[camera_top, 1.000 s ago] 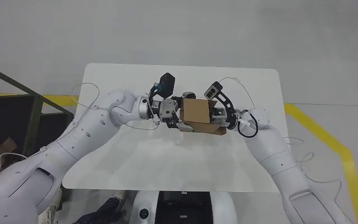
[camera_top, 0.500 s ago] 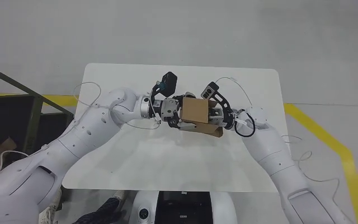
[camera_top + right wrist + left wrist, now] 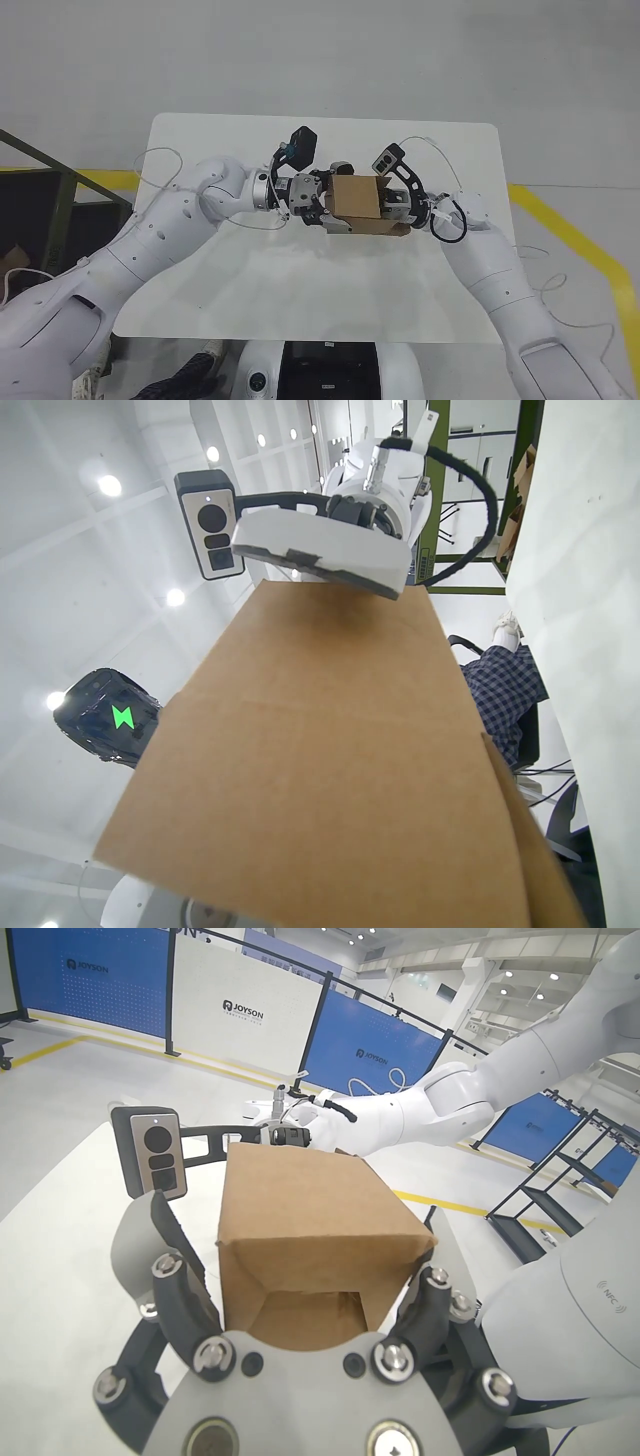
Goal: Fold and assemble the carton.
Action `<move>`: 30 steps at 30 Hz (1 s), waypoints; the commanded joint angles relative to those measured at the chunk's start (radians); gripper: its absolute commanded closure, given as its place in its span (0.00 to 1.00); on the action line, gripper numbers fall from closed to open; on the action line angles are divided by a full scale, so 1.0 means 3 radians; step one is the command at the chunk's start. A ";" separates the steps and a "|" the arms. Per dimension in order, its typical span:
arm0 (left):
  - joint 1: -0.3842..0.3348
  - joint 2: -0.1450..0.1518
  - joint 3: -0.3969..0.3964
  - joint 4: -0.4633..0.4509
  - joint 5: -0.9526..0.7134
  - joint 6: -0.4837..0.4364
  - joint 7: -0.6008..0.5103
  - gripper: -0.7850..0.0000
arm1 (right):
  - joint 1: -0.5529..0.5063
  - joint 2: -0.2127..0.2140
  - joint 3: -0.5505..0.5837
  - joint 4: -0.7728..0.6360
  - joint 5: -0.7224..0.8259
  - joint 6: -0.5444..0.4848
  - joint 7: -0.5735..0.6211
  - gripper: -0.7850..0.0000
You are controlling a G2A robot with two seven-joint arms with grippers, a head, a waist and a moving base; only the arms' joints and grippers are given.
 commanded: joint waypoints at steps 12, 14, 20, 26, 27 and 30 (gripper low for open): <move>0.0047 -0.0001 -0.0064 -0.0057 0.0078 0.0000 0.0108 0.00 | -0.0065 -0.0011 -0.0043 -0.0063 -0.0001 0.0040 0.0010 1.00; 0.0059 0.0000 -0.0072 -0.0060 0.0092 0.0000 0.0135 0.00 | -0.0063 -0.0015 -0.0040 -0.0039 0.0029 0.0023 0.0025 1.00; 0.0100 0.0005 -0.0101 -0.0066 0.0143 0.0000 0.0218 0.00 | -0.0068 -0.0013 -0.0005 0.0021 0.0065 0.0006 0.0059 1.00; 0.0126 0.0007 -0.0131 -0.0072 0.0204 0.0000 0.0301 0.00 | -0.0078 -0.0019 -0.0010 0.0022 0.0084 0.0023 0.0069 1.00; 0.0128 0.0007 -0.0133 -0.0072 0.0212 0.0000 0.0307 0.00 | -0.0077 -0.0022 -0.0014 0.0017 0.0089 0.0025 0.0074 1.00; 0.0132 0.0007 -0.0136 -0.0064 0.0228 0.0000 0.0319 0.00 | -0.0073 -0.0028 -0.0019 0.0014 0.0122 0.0033 0.0100 1.00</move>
